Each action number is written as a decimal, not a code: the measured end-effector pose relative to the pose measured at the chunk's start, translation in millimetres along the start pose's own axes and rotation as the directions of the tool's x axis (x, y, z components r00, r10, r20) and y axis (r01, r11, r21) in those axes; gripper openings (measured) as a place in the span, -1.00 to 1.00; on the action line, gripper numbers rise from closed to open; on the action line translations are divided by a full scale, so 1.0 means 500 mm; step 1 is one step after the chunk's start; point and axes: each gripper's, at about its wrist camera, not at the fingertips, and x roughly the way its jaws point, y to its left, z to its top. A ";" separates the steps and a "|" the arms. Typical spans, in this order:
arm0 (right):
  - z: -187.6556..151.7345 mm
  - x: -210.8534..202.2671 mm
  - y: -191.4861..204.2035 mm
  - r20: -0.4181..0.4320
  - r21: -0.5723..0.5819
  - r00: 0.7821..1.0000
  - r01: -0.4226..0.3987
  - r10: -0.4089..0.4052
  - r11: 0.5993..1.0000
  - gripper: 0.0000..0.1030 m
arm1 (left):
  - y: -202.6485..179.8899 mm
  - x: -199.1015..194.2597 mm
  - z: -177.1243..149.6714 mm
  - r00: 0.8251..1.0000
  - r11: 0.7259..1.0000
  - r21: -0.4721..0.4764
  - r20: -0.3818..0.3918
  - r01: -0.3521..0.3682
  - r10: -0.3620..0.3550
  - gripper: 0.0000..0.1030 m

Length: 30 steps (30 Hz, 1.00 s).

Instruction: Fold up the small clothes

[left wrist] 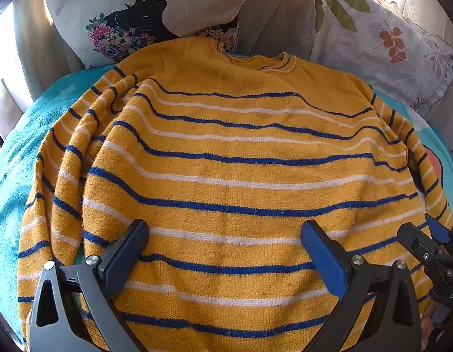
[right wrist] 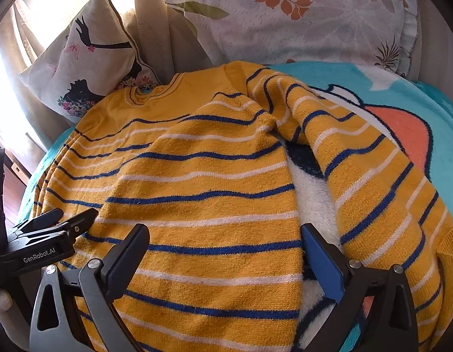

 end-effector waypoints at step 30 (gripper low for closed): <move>-0.178 -0.022 0.508 -0.274 -0.547 0.882 -0.470 0.382 0.693 -0.01 | 0.100 -0.149 0.200 0.994 0.988 0.156 0.105 0.010 -0.026 1.00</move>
